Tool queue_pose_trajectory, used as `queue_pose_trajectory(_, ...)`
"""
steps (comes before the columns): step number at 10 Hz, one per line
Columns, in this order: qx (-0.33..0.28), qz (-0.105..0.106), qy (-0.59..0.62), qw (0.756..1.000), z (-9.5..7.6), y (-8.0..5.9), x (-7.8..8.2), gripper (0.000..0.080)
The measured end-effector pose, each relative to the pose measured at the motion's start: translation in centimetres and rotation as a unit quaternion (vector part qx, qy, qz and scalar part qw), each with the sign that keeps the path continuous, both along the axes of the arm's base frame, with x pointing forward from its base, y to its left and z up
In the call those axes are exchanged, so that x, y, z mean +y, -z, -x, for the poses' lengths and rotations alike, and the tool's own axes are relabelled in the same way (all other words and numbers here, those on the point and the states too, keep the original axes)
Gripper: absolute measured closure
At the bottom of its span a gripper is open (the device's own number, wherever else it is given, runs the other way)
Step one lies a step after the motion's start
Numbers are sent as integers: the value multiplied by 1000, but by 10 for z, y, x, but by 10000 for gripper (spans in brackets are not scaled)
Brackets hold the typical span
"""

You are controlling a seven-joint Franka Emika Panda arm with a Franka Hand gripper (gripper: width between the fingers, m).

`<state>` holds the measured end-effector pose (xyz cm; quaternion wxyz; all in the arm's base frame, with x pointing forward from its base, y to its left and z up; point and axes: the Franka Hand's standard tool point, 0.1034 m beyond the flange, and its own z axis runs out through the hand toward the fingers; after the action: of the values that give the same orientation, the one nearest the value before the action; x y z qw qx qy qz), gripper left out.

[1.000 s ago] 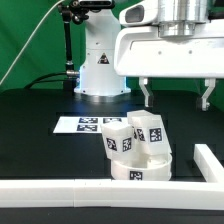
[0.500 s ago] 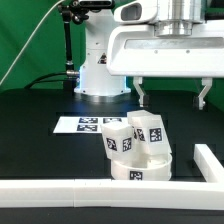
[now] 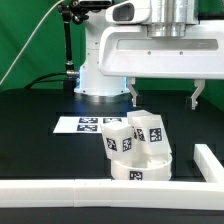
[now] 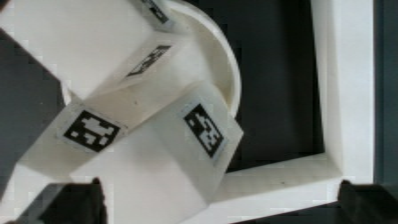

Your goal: Assemble stool

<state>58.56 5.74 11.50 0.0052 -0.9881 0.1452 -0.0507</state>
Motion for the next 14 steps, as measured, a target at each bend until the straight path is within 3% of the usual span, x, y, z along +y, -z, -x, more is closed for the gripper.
queue_pose_trajectory(3,-8,40,-231,972,-1,2,-1,150)
queue_pose_trajectory(7,-1,66,-344,937,-2,2,-9,150)
queue_pose_trajectory(10,32,107,-537,836,-7,-1,-11,150)
queue_pose_trajectory(14,52,131,-642,754,-9,-2,-20,150)
